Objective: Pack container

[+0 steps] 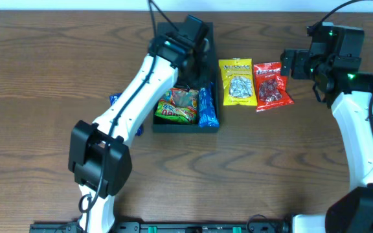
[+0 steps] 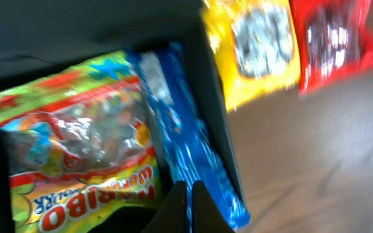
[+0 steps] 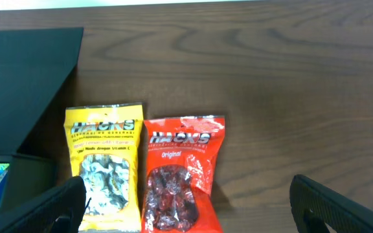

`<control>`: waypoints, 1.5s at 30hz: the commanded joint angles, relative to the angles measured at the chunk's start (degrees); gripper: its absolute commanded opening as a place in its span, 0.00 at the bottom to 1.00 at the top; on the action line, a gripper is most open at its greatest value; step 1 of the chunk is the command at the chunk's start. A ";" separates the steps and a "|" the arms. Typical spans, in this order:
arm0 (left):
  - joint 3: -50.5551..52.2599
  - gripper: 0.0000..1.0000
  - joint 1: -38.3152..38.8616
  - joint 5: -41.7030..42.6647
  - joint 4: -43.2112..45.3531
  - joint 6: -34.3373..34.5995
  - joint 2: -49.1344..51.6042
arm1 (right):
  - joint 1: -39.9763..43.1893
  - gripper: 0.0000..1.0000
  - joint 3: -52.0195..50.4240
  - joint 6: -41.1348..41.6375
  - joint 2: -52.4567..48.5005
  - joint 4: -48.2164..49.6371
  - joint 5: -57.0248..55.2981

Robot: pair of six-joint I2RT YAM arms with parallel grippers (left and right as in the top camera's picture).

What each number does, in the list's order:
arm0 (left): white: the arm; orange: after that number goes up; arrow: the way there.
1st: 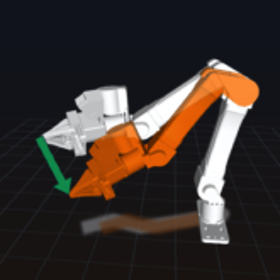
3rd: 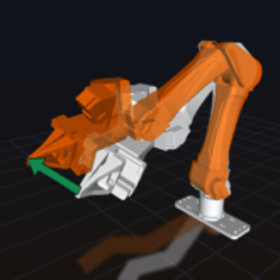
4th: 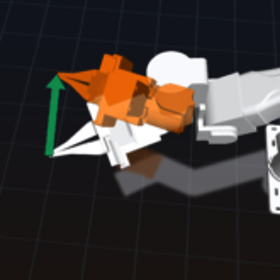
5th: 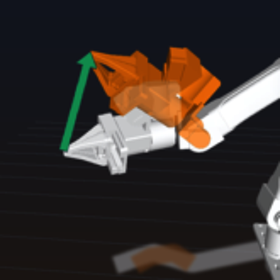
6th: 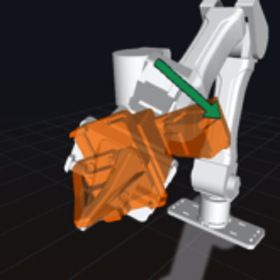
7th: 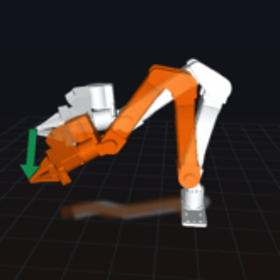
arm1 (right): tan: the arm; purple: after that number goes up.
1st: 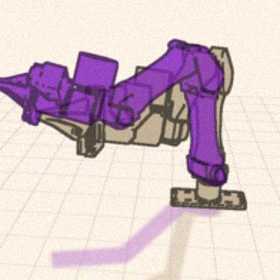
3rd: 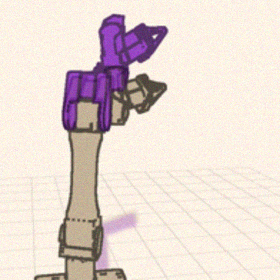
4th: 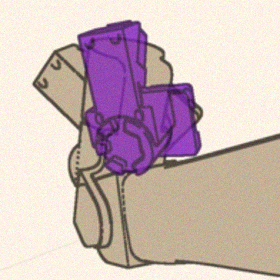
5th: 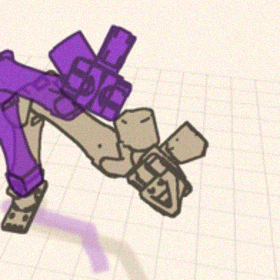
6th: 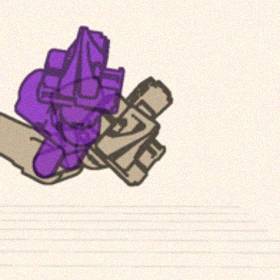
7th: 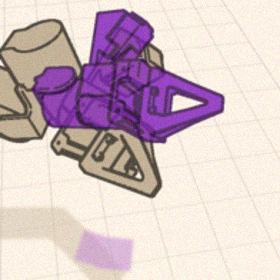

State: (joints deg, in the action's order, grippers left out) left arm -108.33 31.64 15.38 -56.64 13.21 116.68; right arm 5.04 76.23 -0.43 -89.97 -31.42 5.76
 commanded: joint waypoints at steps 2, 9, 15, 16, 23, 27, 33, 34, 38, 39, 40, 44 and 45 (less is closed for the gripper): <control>0.52 0.06 2.62 -0.31 -1.88 -12.55 0.20 | 0.57 0.99 0.11 0.81 -0.81 0.96 0.07; 5.35 0.06 4.79 -0.26 -2.03 -14.56 0.20 | 0.57 0.99 0.11 0.81 -0.81 1.73 0.02; 9.25 0.06 4.87 5.33 0.26 -15.85 0.20 | 0.57 0.99 0.11 0.79 -0.81 1.88 0.02; 9.97 0.06 4.87 5.27 0.83 -15.85 0.20 | 0.57 0.99 0.11 0.79 -0.81 1.88 0.02; 16.74 0.06 4.87 5.70 5.64 -15.67 0.22 | 0.57 0.99 0.11 0.79 -0.81 1.79 0.02; 16.79 0.06 4.87 5.73 6.56 -14.88 0.17 | 0.57 0.99 0.11 0.81 -0.81 1.81 0.04; 5.03 0.06 3.04 6.34 2.29 -14.25 -0.26 | 0.50 0.99 0.11 0.81 -0.87 1.62 1.16; 1.55 0.06 2.29 5.79 1.03 -14.27 -0.44 | 0.46 0.99 0.11 0.79 -1.09 1.44 1.99; -7.65 0.06 -2.32 -15.54 -4.26 -7.17 -1.29 | -0.87 0.99 0.09 0.79 -2.73 1.05 3.52; -7.96 0.06 -4.90 -22.82 -5.62 -3.91 -1.42 | -1.46 0.99 0.09 0.76 -3.28 1.22 3.52; -7.91 0.06 -9.01 -22.47 -7.78 -2.36 -1.33 | -2.25 0.99 0.09 0.76 -3.87 1.57 3.52; -6.99 0.06 -18.21 -16.59 -10.88 4.15 -1.27 | -4.98 0.99 0.09 0.79 -5.81 2.60 3.54; -6.60 0.06 -20.04 -16.37 -10.99 5.35 -1.27 | -5.81 0.99 0.09 0.76 -6.67 3.23 3.52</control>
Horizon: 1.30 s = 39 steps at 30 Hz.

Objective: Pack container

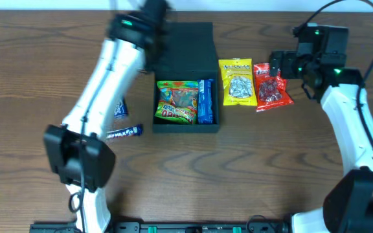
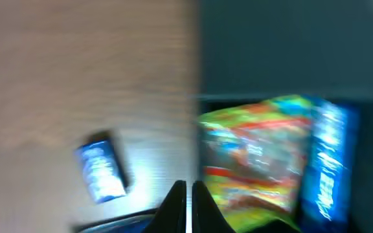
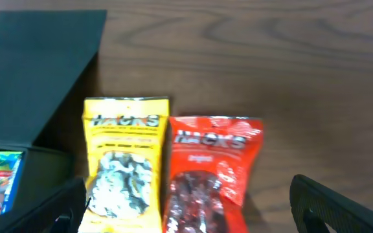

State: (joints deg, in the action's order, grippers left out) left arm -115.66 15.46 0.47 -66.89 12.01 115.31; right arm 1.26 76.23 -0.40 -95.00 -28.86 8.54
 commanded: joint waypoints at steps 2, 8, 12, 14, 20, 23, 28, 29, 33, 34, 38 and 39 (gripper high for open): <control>0.85 0.06 -6.64 -0.13 -0.87 6.93 0.11 | -3.63 0.99 0.09 0.66 -3.52 2.36 1.01; 0.85 0.06 -9.77 1.03 -0.15 6.88 0.11 | -7.96 0.89 0.11 -3.08 -13.44 9.46 3.23; 0.85 0.06 -9.77 1.03 0.50 6.84 0.11 | -9.75 0.80 0.11 -3.06 -19.56 9.99 3.17; 0.85 0.07 -9.77 1.03 0.87 6.84 0.11 | -10.58 0.77 0.11 -2.89 -21.51 10.29 1.84; 0.85 0.10 -9.77 1.01 1.84 6.60 0.11 | -12.72 0.22 0.11 -2.84 -24.20 10.10 -1.36; 0.85 0.10 -9.84 0.96 2.29 5.73 0.11 | -13.20 0.01 0.50 -1.86 -24.13 9.88 -2.38; 0.74 0.09 -10.05 0.11 2.60 3.34 0.04 | -13.33 0.01 7.76 -2.93 -20.96 3.58 -1.90; 0.74 0.09 -10.27 -0.17 2.64 3.34 -0.04 | -13.51 0.01 10.01 -5.84 -19.54 2.51 -0.42; 0.74 0.09 -11.47 -1.29 3.41 3.21 -0.55 | -15.17 0.01 15.37 -13.86 -15.06 0.83 6.75; 0.74 0.09 -11.93 -1.29 3.85 3.19 -0.72 | -15.89 0.01 16.09 -16.20 -14.25 0.68 9.44; 0.72 0.06 -14.08 -1.27 6.08 3.17 -2.03 | -19.98 0.01 16.52 -26.34 -12.35 -1.03 19.10; 0.72 0.06 -14.62 -1.27 6.73 3.17 -2.36 | -21.18 0.01 16.52 -28.70 -12.35 -2.03 20.11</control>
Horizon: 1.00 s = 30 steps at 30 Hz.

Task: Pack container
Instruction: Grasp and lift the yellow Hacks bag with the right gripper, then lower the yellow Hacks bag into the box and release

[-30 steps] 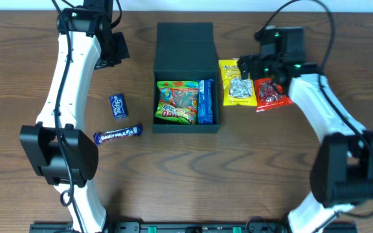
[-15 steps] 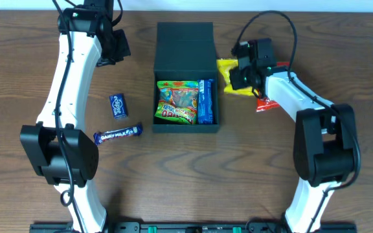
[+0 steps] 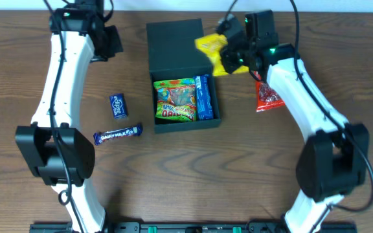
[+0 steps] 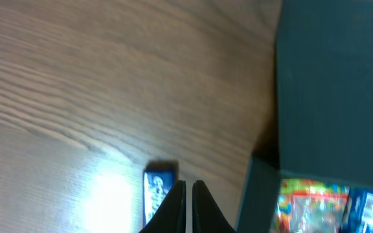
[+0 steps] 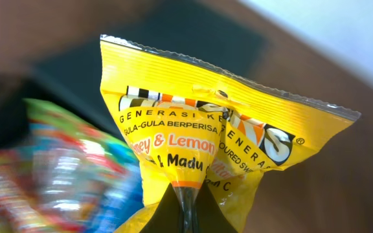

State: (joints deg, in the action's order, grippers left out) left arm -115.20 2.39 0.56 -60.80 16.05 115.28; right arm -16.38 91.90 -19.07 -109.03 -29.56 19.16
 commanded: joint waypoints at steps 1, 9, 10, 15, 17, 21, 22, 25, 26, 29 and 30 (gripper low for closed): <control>0.26 0.06 -2.25 -1.36 1.42 -0.87 -2.80 | -4.96 0.01 0.85 -12.55 1.55 -2.78 9.64; 0.26 0.07 -5.01 -0.50 2.97 -3.48 -3.87 | -13.22 0.01 0.76 -27.47 -1.73 -7.72 5.14; 0.26 0.07 -5.01 -0.52 3.04 -3.69 -3.87 | -13.68 0.01 0.76 -29.18 -2.80 -7.43 4.63; 0.26 0.07 -5.01 -0.50 3.21 -3.69 -3.87 | -14.03 0.01 0.76 -36.35 -6.93 -7.15 5.07; 0.26 0.07 -5.01 -0.50 3.23 -3.69 -3.87 | -14.01 0.01 0.76 -39.74 -8.15 -6.49 5.01; 0.26 0.06 -5.01 -0.52 3.23 -4.31 -3.87 | -13.81 0.99 0.76 -41.68 -9.18 -2.64 4.76; 0.26 0.07 -5.01 -0.52 3.23 -4.31 -3.87 | -13.81 0.99 0.76 -40.83 -9.16 -1.75 4.61; 0.28 0.07 -5.01 -0.50 3.28 -4.28 -3.87 | -13.81 0.99 0.94 -33.09 -7.80 1.64 4.63; 0.26 0.07 -5.01 -0.50 3.32 -4.28 -3.87 | -13.77 0.99 1.05 -30.16 -7.10 2.34 4.63; 0.28 0.07 -5.01 -0.50 3.43 -4.28 -3.87 | -13.25 0.99 1.11 -18.62 -4.15 4.37 5.03; 0.28 0.07 -4.98 -0.50 3.45 -4.26 -3.87 | -12.94 0.98 1.11 -15.58 -3.30 4.33 5.57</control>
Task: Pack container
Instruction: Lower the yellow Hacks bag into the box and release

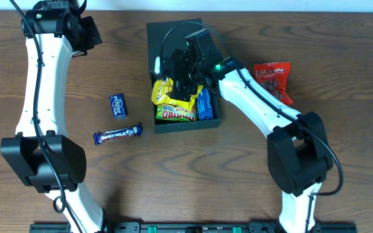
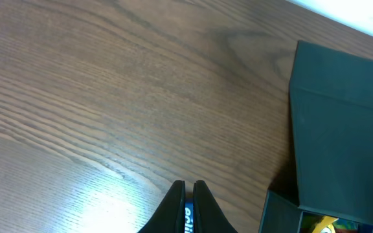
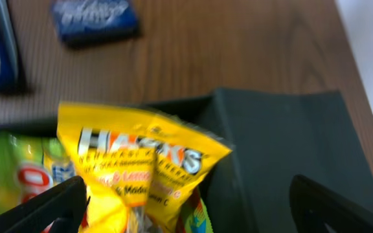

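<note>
The black container (image 1: pixel 214 120) stands mid-table, its lid (image 1: pixel 177 35) folded back behind it. Inside are a green gummy bag (image 1: pixel 177 114) and a blue packet (image 1: pixel 204 105). A yellow Hacks bag (image 1: pixel 162 91) (image 3: pixel 138 165) rests crumpled on the gummy bag at the box's left side. My right gripper (image 1: pixel 185 76) (image 3: pixel 185 204) hangs over it, open, its fingers wide on either side of the bag. My left gripper (image 1: pixel 83 32) (image 2: pixel 186 206) is shut on nothing, high over the table's far left.
A red Hacks bag (image 1: pixel 274 79) lies on the table right of the box. Left of the box are a small blue candy (image 1: pixel 117 105) and a Dairy Milk bar (image 1: pixel 117 134). Bare wood table (image 1: pixel 37 168) surrounds them.
My right gripper held the yellow bag in the air beside the lid. Now it is open over the box and the bag sits inside. My left gripper has moved a little farther left.
My left gripper was shut low inside the box while my right hung open over the yellow and red bags. The left then stood at the far left. The right was then shut on the yellow bag, aloft; now the bag is in the box.
</note>
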`<control>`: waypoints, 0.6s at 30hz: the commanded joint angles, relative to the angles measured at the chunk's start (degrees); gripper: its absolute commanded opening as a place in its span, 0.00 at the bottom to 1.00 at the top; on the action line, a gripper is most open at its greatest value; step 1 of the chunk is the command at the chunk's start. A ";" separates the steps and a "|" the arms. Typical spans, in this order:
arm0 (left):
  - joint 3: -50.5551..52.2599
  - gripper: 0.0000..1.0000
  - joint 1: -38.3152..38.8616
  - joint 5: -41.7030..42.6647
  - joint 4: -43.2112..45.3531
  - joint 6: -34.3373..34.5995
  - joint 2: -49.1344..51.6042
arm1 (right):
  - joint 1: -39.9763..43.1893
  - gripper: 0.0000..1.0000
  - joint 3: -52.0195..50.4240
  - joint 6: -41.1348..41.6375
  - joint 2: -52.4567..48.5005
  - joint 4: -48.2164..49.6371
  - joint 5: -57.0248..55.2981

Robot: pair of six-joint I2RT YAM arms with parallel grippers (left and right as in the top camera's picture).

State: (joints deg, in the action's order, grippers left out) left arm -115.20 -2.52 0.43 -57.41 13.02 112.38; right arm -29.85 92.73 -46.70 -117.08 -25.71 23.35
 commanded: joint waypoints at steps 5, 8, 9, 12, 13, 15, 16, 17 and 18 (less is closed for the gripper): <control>0.28 0.11 -0.07 -0.37 0.35 -1.20 -0.96 | 2.51 0.03 0.26 20.06 6.16 -7.93 5.09; 0.28 0.12 -0.07 -0.37 0.55 -1.20 -0.96 | 2.80 0.01 0.26 17.27 5.66 -17.25 5.44; 0.28 0.12 -0.07 -0.37 0.68 -1.20 -0.96 | 2.78 0.01 0.26 15.30 5.27 -20.06 5.46; 0.28 0.13 -0.07 -0.37 0.96 -1.20 -0.96 | 2.89 0.01 0.24 13.57 3.56 -21.20 5.44; 0.28 0.14 -0.07 -0.37 1.01 -1.22 -0.96 | 2.89 0.01 0.24 13.53 2.97 -20.98 5.42; 0.28 0.22 -0.07 -0.37 1.01 -1.22 -0.96 | 2.89 0.01 0.24 13.11 1.18 -20.57 5.31; 0.28 0.28 -0.07 -0.37 0.98 -1.22 -0.96 | 2.89 0.01 0.24 13.09 0.09 -20.26 4.92; 0.28 0.33 -0.07 -0.31 1.01 -1.22 -0.96 | 2.89 0.01 0.24 12.59 -0.79 -20.06 4.63; 0.28 0.40 -0.07 0.04 1.01 -1.25 -0.96 | 2.89 0.01 0.24 12.17 -2.01 -19.65 3.58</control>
State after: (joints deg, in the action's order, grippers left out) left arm -115.18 -2.52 0.45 -56.47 11.88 112.38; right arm -27.07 92.95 -32.73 -116.11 -45.69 27.44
